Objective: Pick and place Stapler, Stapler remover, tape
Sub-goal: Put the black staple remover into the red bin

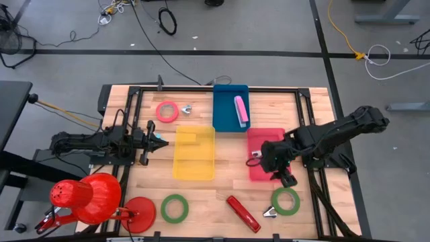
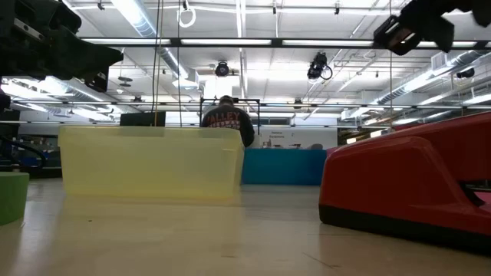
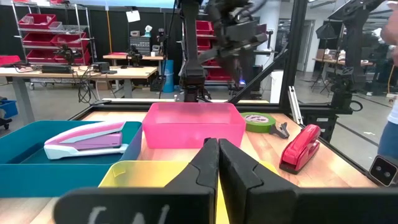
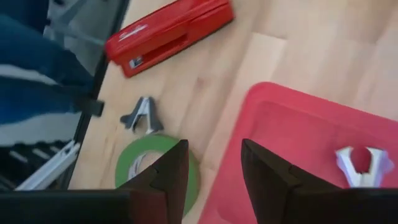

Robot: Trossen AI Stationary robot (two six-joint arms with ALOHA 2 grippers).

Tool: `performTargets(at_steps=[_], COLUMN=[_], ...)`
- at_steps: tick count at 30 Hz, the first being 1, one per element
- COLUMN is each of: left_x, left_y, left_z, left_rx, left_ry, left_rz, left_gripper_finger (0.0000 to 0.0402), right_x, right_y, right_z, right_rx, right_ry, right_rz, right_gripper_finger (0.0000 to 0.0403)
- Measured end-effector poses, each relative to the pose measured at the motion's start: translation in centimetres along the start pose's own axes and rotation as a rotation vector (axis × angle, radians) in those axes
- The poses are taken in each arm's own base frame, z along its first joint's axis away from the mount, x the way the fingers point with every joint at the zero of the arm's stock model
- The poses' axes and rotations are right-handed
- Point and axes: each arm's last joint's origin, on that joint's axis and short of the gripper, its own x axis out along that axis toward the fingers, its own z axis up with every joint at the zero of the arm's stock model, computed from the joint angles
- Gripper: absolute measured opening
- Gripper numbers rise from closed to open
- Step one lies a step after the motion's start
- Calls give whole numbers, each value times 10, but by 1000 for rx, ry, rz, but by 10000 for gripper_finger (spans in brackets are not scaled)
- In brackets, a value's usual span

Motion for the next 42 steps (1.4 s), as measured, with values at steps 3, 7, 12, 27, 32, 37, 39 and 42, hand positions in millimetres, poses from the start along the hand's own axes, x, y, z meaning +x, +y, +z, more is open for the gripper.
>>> performTargets(at_steps=[3,7,12,27,32,37,39,42], left_x=[0,0,0,0,0,0,0,0], left_y=[0,0,0,0,0,0,0,0], left_z=[0,0,0,0,0,0,0,0], left_rx=[0,0,0,0,0,0,0,0], left_ry=[1,0,0,1,1,1,1,1], left_rz=[0,0,0,0,0,0,0,0], left_gripper_finger=[16,16,16,16,16,16,16,16], right_x=[6,16,35,98,122,141,147,153], right_y=[9,23,38,74,74,68,66,64], right_z=[1,3,9,17,15,14,13,9], right_rx=[-41,-80,-132,-213,-244,-212,-209,-205], right_ry=[19,35,49,108,173,226,244,265], right_rz=[17,42,71,125,118,48,31,25], right_gripper_finger=[148,148,148,148,148,148,148,148])
